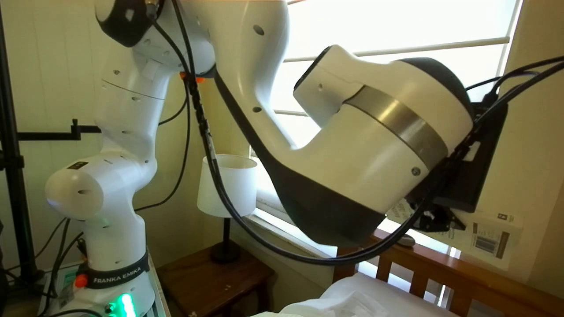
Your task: Put the book on headboard of the bed
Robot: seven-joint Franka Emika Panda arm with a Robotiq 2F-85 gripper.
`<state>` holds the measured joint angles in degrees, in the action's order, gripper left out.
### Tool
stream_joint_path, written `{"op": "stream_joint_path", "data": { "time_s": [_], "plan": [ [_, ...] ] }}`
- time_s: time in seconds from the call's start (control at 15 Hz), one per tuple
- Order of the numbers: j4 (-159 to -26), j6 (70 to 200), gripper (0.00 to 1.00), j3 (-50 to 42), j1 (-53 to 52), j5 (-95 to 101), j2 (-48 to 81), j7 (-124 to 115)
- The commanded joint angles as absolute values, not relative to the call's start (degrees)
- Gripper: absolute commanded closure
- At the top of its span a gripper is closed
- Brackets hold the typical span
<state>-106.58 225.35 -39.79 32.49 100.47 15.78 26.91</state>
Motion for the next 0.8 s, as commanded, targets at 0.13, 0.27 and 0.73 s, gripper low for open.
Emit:
{"op": "stream_joint_path", "data": {
  "time_s": [0.13,0.27,0.73],
  "plan": [
    [-97.8,218.6,0.94,-33.5,33.6,95.0,21.2,21.2],
    [-94.2,216.7,0.94,-34.0,32.1,96.9,24.0,17.0],
    [-94.7,214.3,0.76,-30.6,33.9,98.3,25.2,14.9]
  ]
}}
